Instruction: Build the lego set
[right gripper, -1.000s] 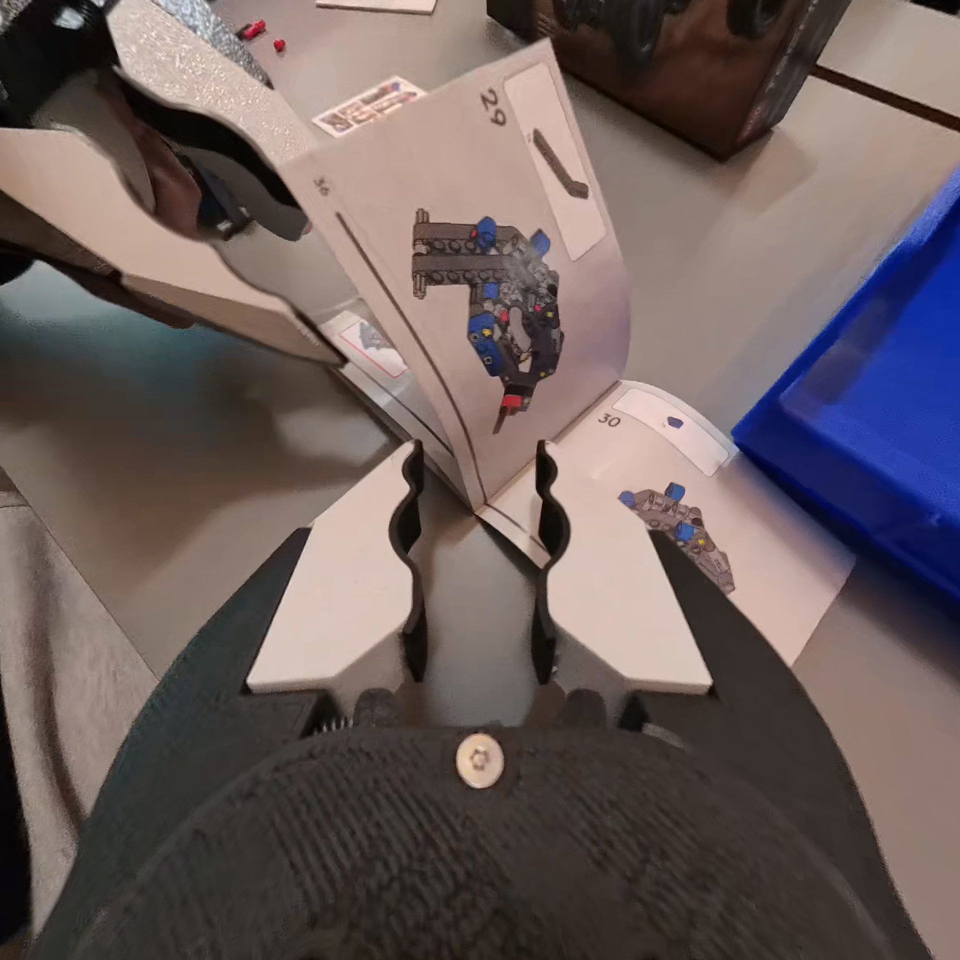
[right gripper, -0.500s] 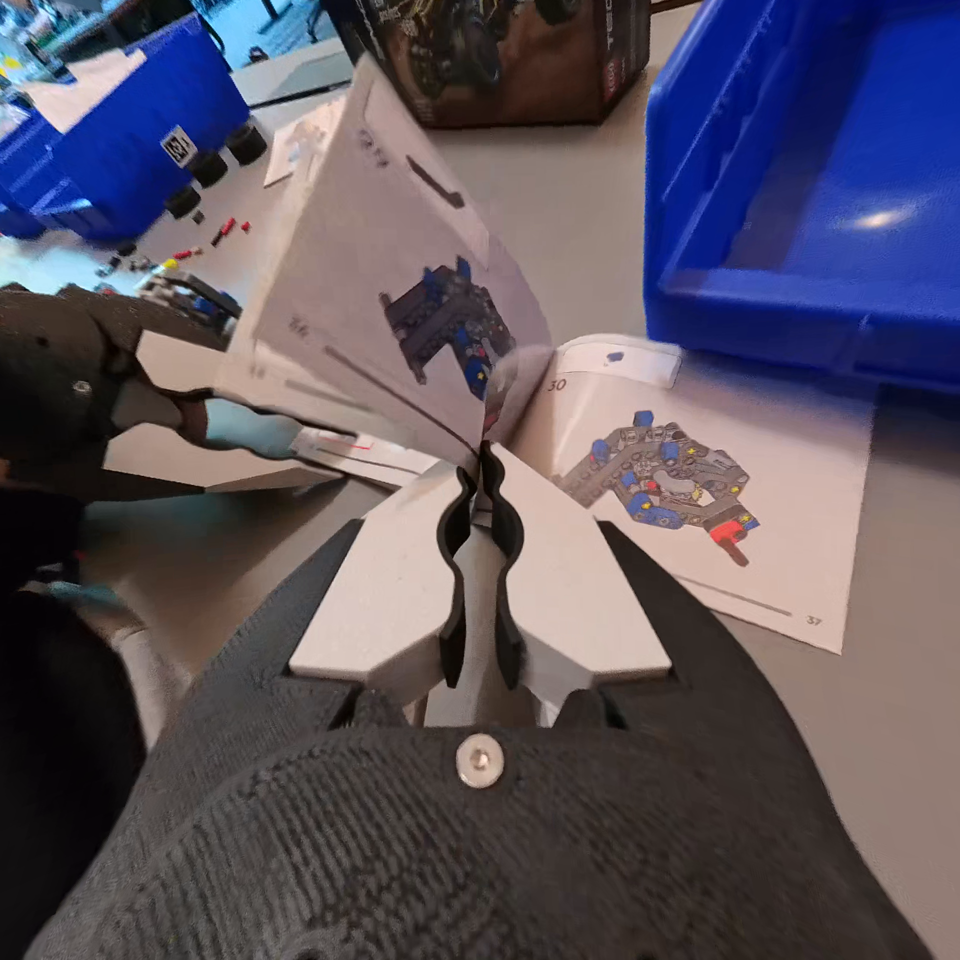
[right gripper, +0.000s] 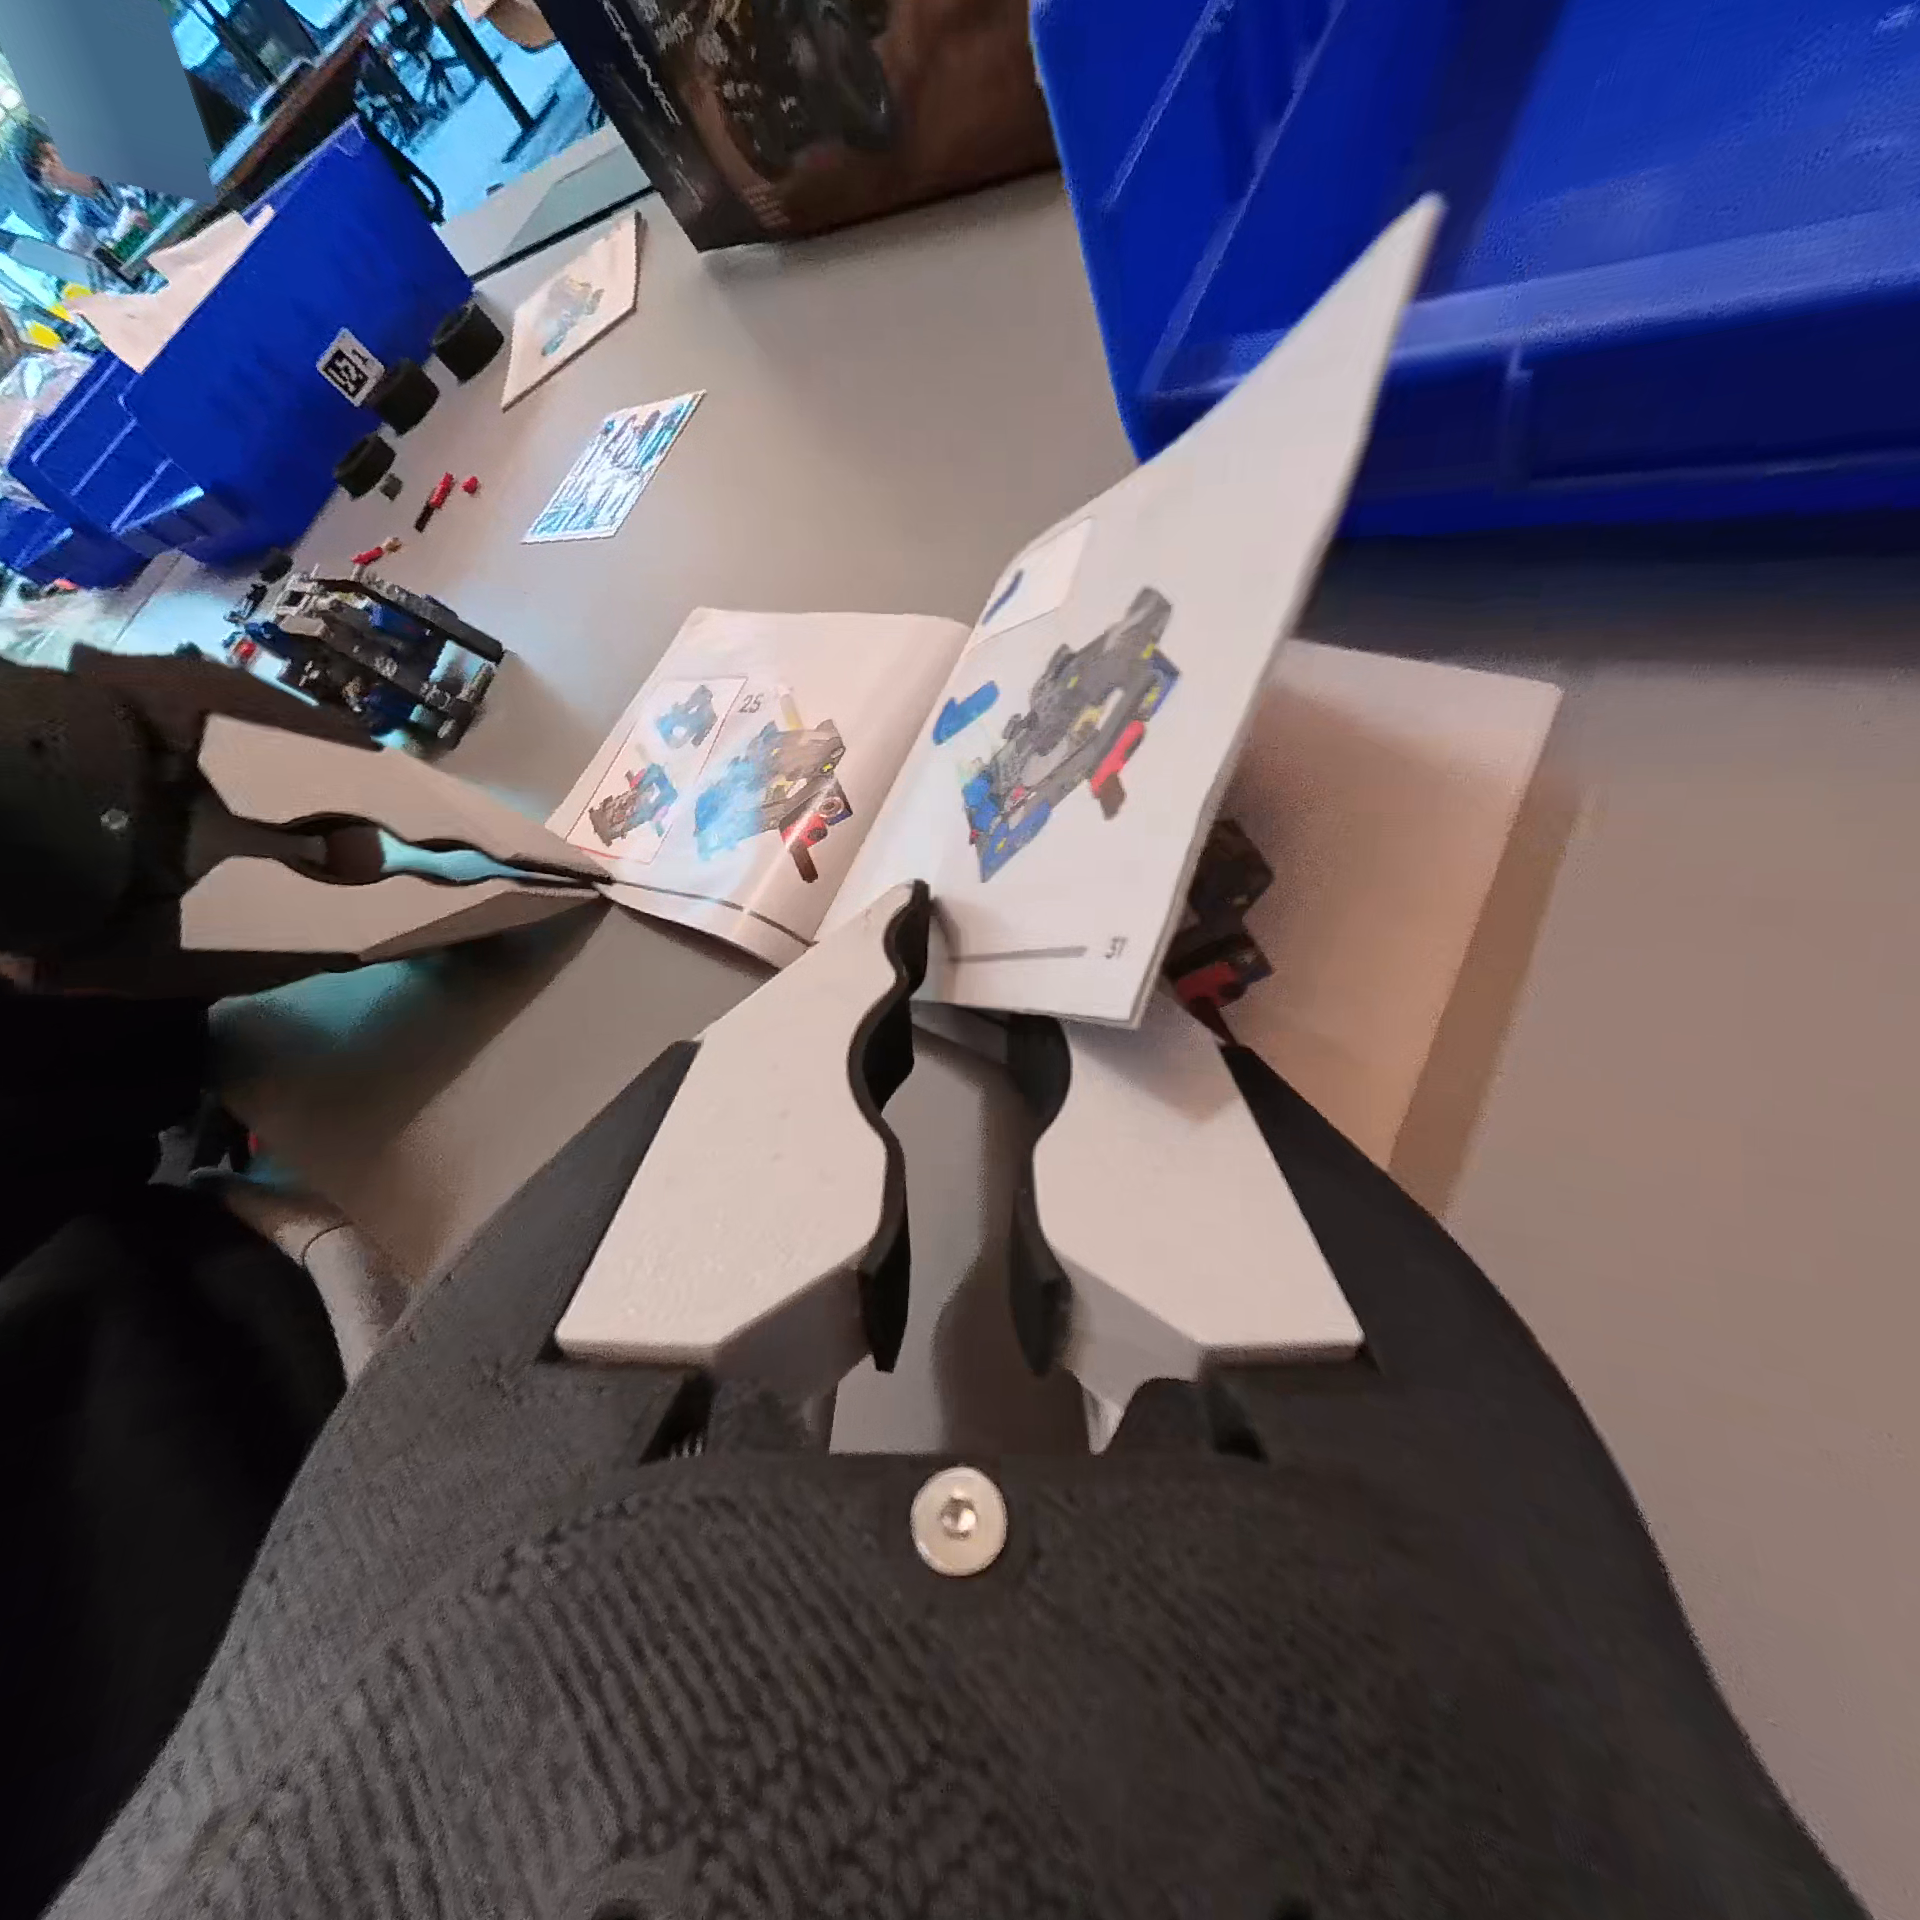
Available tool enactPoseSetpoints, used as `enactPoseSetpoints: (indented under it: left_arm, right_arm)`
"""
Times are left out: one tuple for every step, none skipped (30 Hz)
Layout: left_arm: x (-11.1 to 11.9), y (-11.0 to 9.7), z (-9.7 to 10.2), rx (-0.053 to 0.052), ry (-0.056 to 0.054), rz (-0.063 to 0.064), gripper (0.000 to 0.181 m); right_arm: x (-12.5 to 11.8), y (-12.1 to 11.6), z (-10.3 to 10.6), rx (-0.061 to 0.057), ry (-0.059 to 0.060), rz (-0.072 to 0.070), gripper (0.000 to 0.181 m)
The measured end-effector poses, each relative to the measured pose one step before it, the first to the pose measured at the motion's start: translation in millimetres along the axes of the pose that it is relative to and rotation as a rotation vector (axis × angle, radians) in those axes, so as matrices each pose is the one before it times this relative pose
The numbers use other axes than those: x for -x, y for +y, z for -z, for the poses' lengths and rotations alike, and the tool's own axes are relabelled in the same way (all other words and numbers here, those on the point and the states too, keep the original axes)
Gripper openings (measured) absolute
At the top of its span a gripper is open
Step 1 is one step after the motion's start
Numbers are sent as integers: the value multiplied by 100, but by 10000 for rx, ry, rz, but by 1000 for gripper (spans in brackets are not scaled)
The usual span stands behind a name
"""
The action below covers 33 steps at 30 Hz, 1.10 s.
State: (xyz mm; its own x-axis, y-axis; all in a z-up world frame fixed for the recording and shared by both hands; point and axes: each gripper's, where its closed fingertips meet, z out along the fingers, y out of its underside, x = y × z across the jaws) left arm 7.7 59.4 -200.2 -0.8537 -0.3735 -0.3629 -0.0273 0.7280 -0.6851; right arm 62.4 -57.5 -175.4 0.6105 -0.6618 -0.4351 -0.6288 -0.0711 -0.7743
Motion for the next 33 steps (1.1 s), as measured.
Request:
enactPoseSetpoints:
  left_arm:
    - [-61,-76,61,-75,-145,-313,0]
    - [-24,-61,62,-53,-173,-294,0]
    - [-30,-60,42,-51,-176,-290,0]
    - [-36,-76,55,-61,-149,-270,0]
    - [-14,-53,51,-66,-123,-207,0]
    - [24,-6,76,-51,-97,-128,0]
    - [10,11,82,-59,-48,-112,0]
    - [61,43,76,-69,-51,-121,0]
    - [192,156,45,-8,-117,-122,0]
    - [189,130,48,-32,-117,-157,0]
    - [103,61,72,-94,-69,-194,0]
    - [107,84,91,-46,-61,-110,0]
    - [44,26,99,-48,45,61,0]
    - [-96,-172,139,-145,242,192,2]
    - [-148,-304,163,-219,420,387,3]
    - [-79,-447,154,-260,532,688,6]
    - [57,-728,172,-412,522,871,8]
    - [268,-942,125,-534,392,874,8]
    - [299,-902,53,-455,326,711,8]
    - [334,-775,-42,-338,188,422,8]
    - [564,-471,-157,-175,-99,128,4]
    - [573,23,-306,68,-221,-134,0]
    - [248,663,-495,388,-87,-252,0]
    - [-112,1191,-565,682,95,-249,0]
    - [-187,1288,-518,770,69,-297,0]
    - [-110,957,-328,642,-64,-497,0]
    - [-71,333,-147,212,-176,-591,0]
    - [135,13,43,16,-268,-299,0]
    - [-17,24,-5,44,-77,-81,0]
    - [-43,-19,8,-32,4,8,0]
    - [-34,-24,27,-70,50,44,0]
    - [5,-20,11,-53,44,62,0]
    - [-11,-2,13,-28,23,37,0]
  right_arm:
    - [-111,-143,56,-107,7,34,10]
    - [12,-10,32,-48,-61,88,8]
    - [58,81,23,6,-84,146,5]
    - [94,182,39,105,-93,128,1]
    - [141,210,51,108,-92,215,0]
    - [112,183,78,84,-19,287,0]
    - [-3,244,55,97,87,271,0]
    - [-65,439,-27,214,107,207,0]
    - [-58,568,-101,276,81,125,0]
    - [147,15,-3,-20,-19,92,0]
    - [102,23,16,-43,34,175,0]
    - [114,52,33,-13,45,171,0]
    - [72,24,21,-25,39,120,0]
    - [4,-21,10,-41,23,55,0]
    - [49,11,13,0,-57,4,0]
    - [131,19,28,4,-141,-17,0]
    - [142,12,37,-17,-169,-39,0]
    - [69,-18,62,-49,-121,-82,0]
    - [25,-25,46,-44,-99,-108,0]
    - [-1,-39,58,-47,-78,-117,0]
    - [0,-19,38,-36,-86,-106,0]
    - [28,-20,47,-28,-92,-85,0]
    - [43,-6,35,-20,-77,-47,0]
    - [16,10,23,-11,-32,-10,0]
    - [21,12,15,-1,-19,20,0]
    - [27,5,28,-16,-22,24,0]
    - [48,4,24,-17,-42,-1,0]
    - [36,-3,32,-17,-45,-16,0]
    - [31,5,21,-26,-37,-23,0]
    - [34,-11,26,-25,-46,-34,0]
    - [41,-9,35,-36,-58,-30,0]
    - [53,-4,25,-23,-55,-24,0]
    - [27,5,14,-9,-37,-19,0]
